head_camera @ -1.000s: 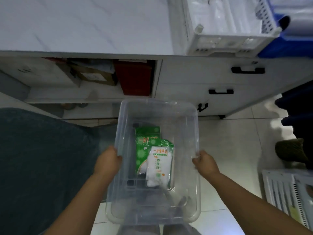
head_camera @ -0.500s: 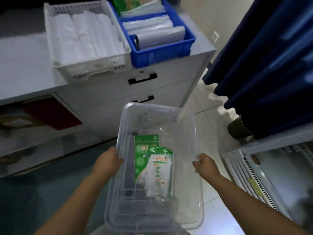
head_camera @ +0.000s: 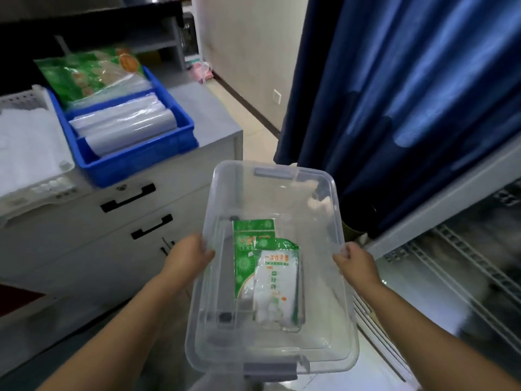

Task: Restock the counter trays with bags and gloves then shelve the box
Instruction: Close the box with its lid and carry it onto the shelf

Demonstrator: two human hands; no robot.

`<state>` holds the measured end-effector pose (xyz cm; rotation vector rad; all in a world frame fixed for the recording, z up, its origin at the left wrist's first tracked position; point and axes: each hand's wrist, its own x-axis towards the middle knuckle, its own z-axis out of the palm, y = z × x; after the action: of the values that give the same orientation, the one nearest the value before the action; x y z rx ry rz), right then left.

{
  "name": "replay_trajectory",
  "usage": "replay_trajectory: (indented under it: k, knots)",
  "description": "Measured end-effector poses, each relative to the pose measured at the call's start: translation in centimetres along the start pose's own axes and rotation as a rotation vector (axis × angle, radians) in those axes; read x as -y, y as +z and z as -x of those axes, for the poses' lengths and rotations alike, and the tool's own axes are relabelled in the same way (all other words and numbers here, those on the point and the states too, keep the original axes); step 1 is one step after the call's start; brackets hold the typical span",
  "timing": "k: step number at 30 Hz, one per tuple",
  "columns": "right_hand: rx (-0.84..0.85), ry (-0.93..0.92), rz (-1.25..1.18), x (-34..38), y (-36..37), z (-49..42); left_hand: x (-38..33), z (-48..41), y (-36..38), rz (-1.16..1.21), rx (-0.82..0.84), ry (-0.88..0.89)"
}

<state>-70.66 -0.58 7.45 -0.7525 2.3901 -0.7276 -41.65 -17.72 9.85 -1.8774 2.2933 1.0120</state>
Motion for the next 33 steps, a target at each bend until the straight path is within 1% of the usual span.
replay_trajectory:
  k: [7,13,21,25,27,31,33]
  knots:
    - [-0.125,0.083,-0.037,1.3,-4.3,-6.9,-8.2,-8.8,-0.6,0.040,0.017,0.114]
    - [-0.189,0.116,0.028,5.9,-7.2,-15.3,-13.6,-18.5,-2.5,0.119,0.104,0.177]
    - [-0.266,0.123,0.097,11.8,-10.8,-26.4,-21.6,-29.9,-6.1,0.009,0.105,0.256]
    - [-0.240,0.070,0.146,14.1,-11.5,-33.1,-24.5,-35.7,-6.4,0.037,0.116,0.230]
    - [-0.208,0.039,0.164,15.1,-11.3,-37.4,-25.5,-38.8,-6.5,0.042,0.094,0.203]
    - [-0.112,-0.021,0.186,17.5,-10.6,-46.4,-27.6,-44.4,-6.9,0.092,0.036,0.116]
    - [-0.058,-0.059,0.208,19.3,-10.4,-50.7,-28.7,-46.7,-7.5,0.139,0.033,0.055]
